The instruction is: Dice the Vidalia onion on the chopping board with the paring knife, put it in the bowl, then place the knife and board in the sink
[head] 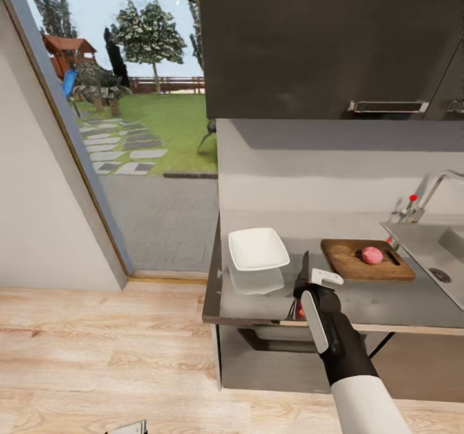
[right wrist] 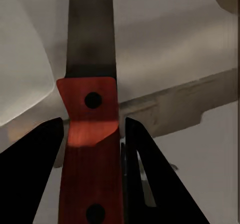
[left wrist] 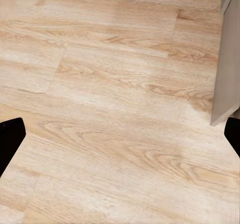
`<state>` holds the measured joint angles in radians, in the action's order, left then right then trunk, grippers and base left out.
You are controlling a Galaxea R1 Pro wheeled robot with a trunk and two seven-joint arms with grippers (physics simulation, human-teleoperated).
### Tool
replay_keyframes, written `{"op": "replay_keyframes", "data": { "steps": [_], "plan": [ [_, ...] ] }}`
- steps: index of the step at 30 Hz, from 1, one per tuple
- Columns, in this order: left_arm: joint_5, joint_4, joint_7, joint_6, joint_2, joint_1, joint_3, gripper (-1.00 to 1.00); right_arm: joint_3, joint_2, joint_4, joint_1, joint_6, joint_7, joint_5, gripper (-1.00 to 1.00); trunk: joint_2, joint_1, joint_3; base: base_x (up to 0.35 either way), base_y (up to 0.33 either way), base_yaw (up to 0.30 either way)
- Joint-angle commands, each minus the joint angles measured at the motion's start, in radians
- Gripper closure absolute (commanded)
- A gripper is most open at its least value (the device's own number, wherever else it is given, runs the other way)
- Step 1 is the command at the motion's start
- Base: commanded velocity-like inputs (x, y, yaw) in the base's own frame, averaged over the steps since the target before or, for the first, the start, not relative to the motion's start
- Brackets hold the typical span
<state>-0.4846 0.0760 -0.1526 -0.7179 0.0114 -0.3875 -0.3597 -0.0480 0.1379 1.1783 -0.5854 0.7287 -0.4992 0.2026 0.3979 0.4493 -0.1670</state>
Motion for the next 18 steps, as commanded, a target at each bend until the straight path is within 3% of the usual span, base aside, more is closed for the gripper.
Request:
{"op": "replay_keyframes", "data": {
  "steps": [1, 18],
  "plan": [
    [-0.002, 0.004, -0.005, -0.005, 0.001, -0.002, -0.008, -1.0, 0.0, 0.0, 0.002, -0.001, 0.002, -0.009, 0.011, 1.0, 0.002, 0.001, -0.001, 0.0, 0.0, 0.0],
    [-0.002, 0.004, -0.005, -0.005, 0.001, -0.002, -0.008, -1.0, 0.0, -0.001, 0.048, -0.001, 0.003, -0.01, 0.011, 1.0, 0.002, 0.001, 0.025, 0.0, 0.0, 0.0]
  ]
}}
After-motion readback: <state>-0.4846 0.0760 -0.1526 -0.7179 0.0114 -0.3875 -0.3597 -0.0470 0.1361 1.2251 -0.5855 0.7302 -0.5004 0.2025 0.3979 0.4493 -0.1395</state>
